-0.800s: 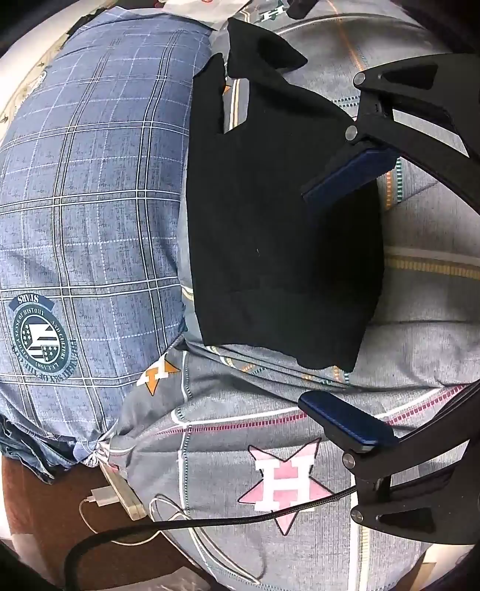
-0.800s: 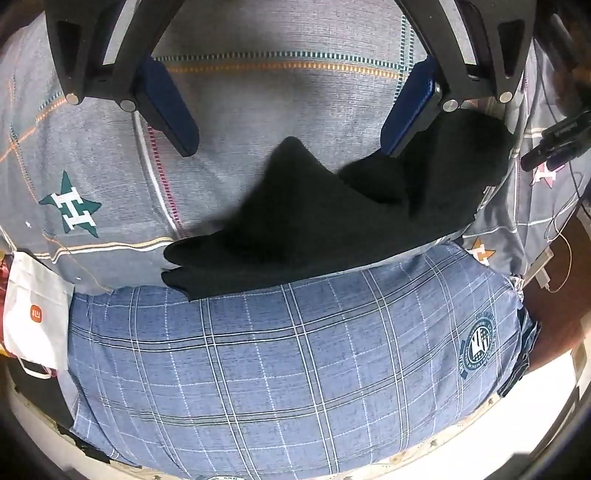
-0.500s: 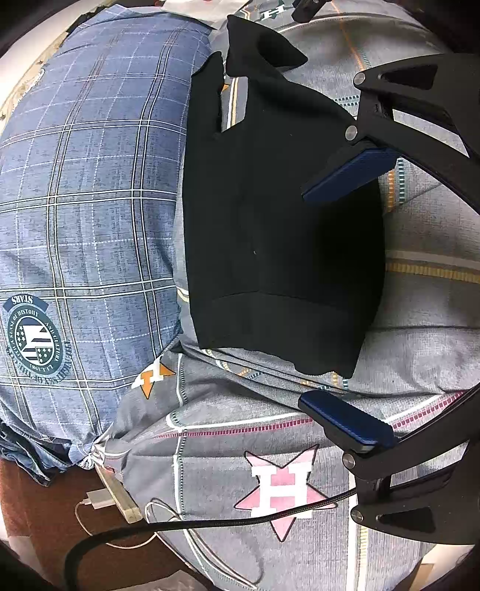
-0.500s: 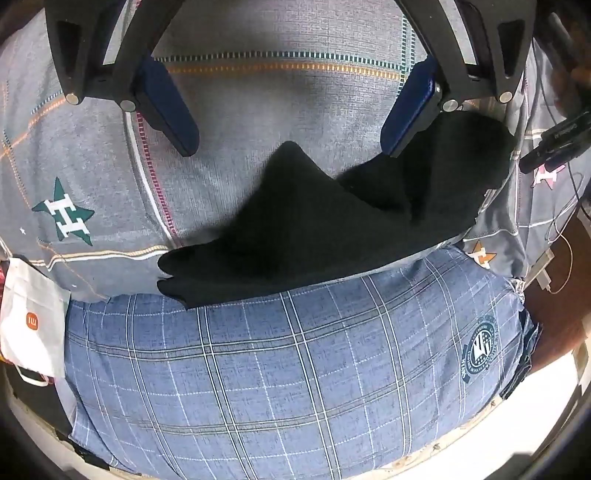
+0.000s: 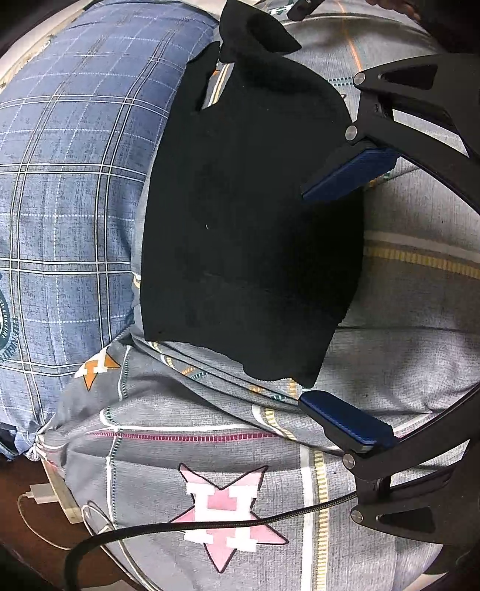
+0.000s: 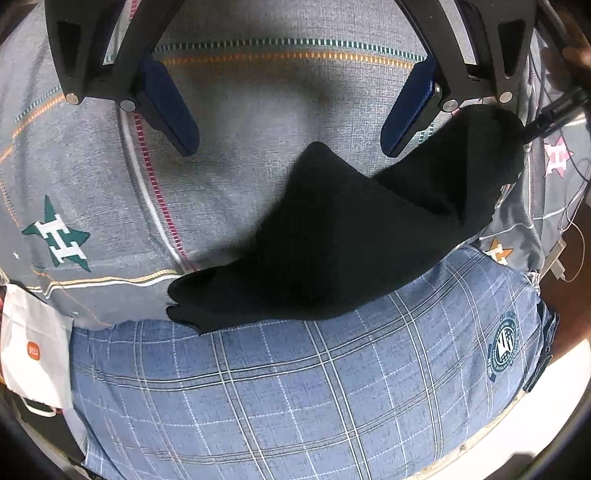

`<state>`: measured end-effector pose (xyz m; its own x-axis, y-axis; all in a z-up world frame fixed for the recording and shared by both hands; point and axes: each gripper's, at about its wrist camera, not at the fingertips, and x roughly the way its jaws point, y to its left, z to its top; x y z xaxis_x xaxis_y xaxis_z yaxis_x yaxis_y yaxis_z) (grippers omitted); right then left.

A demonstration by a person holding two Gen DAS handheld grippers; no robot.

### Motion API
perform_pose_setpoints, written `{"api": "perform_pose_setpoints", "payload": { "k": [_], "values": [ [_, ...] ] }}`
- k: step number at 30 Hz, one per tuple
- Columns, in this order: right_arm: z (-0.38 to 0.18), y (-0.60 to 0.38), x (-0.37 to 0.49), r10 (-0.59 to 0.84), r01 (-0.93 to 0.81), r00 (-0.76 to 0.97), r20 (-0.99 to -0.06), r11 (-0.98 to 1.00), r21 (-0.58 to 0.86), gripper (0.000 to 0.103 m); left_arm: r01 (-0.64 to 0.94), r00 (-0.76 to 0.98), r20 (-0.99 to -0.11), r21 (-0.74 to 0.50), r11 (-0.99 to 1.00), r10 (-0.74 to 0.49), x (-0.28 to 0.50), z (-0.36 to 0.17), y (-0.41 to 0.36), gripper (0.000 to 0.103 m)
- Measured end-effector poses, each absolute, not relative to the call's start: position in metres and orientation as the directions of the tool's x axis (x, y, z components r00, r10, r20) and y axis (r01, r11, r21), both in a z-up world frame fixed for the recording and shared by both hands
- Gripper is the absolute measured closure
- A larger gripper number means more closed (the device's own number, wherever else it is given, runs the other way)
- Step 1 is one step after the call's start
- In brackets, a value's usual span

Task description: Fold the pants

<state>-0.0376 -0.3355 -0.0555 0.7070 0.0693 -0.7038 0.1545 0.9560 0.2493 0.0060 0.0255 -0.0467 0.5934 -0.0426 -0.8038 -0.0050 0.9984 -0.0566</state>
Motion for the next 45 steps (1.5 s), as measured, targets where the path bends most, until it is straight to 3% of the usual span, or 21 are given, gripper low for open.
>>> {"api": "perform_pose_setpoints", "payload": {
  "k": [14, 20, 27, 29, 31, 33, 34, 35, 36, 37, 38, 45],
  "values": [
    [-0.046, -0.318, -0.034, 0.074, 0.119, 0.704, -0.706, 0.968, 0.220, 0.005, -0.005, 0.639, -0.765, -0.107, 0.994, -0.079, 0.012, -0.044, 0.029, 0.001],
    [-0.054, -0.322, -0.024, 0.051, 0.136, 0.689, -0.723, 0.971, 0.198, 0.005, -0.040, 0.611, -0.775, -0.236, 0.971, -0.163, 0.006, -0.057, 0.051, 0.001],
    [-0.066, -0.326, 0.001, 0.072, 0.127, 0.683, -0.727, 0.968, 0.215, 0.005, -0.075, 0.596, -0.779, -0.295, 0.952, -0.194, 0.018, -0.066, 0.052, 0.001],
    [-0.067, -0.327, 0.005, 0.098, 0.110, 0.706, -0.702, 0.963, 0.246, 0.015, -0.079, 0.580, -0.786, -0.313, 0.947, -0.211, 0.025, -0.068, 0.048, 0.001],
    [-0.069, -0.331, 0.011, 0.152, 0.091, 0.714, -0.683, 0.948, 0.305, 0.057, -0.080, 0.575, -0.789, -0.316, 0.945, -0.215, 0.033, -0.072, 0.043, 0.001],
    [-0.068, -0.334, 0.012, 0.171, 0.081, 0.729, -0.663, 0.940, 0.331, 0.066, -0.088, 0.579, -0.788, -0.314, 0.945, -0.208, 0.038, -0.074, 0.038, 0.001],
    [-0.067, -0.335, 0.011, 0.171, 0.076, 0.730, -0.662, 0.942, 0.327, 0.075, -0.076, 0.597, -0.769, -0.337, 0.938, -0.228, 0.040, -0.072, 0.037, 0.010],
    [-0.065, -0.336, 0.010, 0.170, 0.073, 0.734, -0.658, 0.943, 0.325, 0.079, -0.064, 0.606, -0.752, -0.370, 0.927, -0.258, 0.041, -0.070, 0.037, 0.033],
    [-0.061, -0.336, 0.006, 0.172, 0.068, 0.741, -0.649, 0.942, 0.328, 0.082, -0.061, 0.596, -0.758, -0.371, 0.927, -0.264, 0.044, -0.068, 0.036, 0.049],
    [-0.056, -0.338, 0.002, 0.171, 0.064, 0.749, -0.641, 0.943, 0.327, 0.085, -0.043, 0.580, -0.766, -0.371, 0.928, -0.279, 0.047, -0.065, 0.034, 0.078],
    [-0.049, -0.340, -0.004, 0.170, 0.058, 0.760, -0.628, 0.944, 0.326, 0.085, -0.018, 0.570, -0.763, -0.383, 0.924, -0.305, 0.048, -0.061, 0.033, 0.085],
    [-0.007, -0.337, -0.075, 0.152, 0.013, 0.793, -0.590, 0.964, 0.266, 0.087, 0.117, 0.629, -0.703, -0.337, 0.934, -0.333, 0.014, -0.012, 0.045, 0.088]
  ]
}}
